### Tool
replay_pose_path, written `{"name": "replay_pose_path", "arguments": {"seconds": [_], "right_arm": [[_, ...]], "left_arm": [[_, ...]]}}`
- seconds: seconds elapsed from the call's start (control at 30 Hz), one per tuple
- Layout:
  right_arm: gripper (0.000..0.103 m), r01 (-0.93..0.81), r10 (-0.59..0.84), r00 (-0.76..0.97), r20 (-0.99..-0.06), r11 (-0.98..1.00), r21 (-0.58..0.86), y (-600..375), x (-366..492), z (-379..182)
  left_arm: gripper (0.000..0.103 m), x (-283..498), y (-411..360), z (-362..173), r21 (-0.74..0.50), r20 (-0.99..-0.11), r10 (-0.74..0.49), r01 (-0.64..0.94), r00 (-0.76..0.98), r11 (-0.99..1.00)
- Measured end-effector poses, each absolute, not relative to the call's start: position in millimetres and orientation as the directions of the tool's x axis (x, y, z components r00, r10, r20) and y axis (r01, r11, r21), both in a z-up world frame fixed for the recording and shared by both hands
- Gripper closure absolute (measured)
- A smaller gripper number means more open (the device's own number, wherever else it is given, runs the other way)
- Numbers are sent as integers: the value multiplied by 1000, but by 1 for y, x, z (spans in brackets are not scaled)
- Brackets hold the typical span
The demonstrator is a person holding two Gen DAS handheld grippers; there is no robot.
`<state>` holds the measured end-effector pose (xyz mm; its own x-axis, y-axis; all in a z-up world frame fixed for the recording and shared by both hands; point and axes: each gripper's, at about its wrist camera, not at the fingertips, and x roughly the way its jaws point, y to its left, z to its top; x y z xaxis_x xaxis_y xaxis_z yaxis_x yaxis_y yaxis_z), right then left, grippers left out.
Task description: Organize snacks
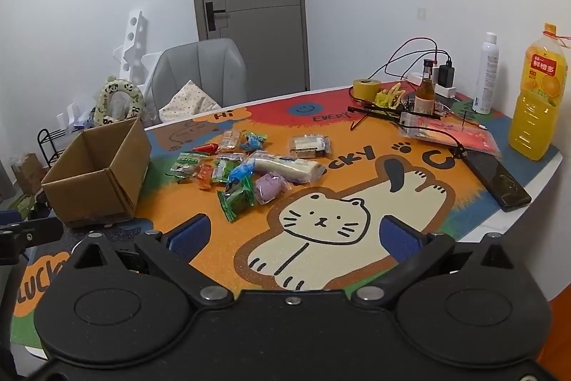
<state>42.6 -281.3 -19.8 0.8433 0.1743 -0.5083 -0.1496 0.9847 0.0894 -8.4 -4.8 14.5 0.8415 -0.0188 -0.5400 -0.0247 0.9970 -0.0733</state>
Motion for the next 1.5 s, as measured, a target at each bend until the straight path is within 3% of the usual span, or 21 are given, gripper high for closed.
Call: {"name": "replay_pose_path", "arguments": {"seconds": [1.5], "right_arm": [[0,-156,165,846,-507,986,60,-277,41,-24]], "left_arm": [[0,-7,-1,8,-86,-547,-27,-24,837,996]]}}
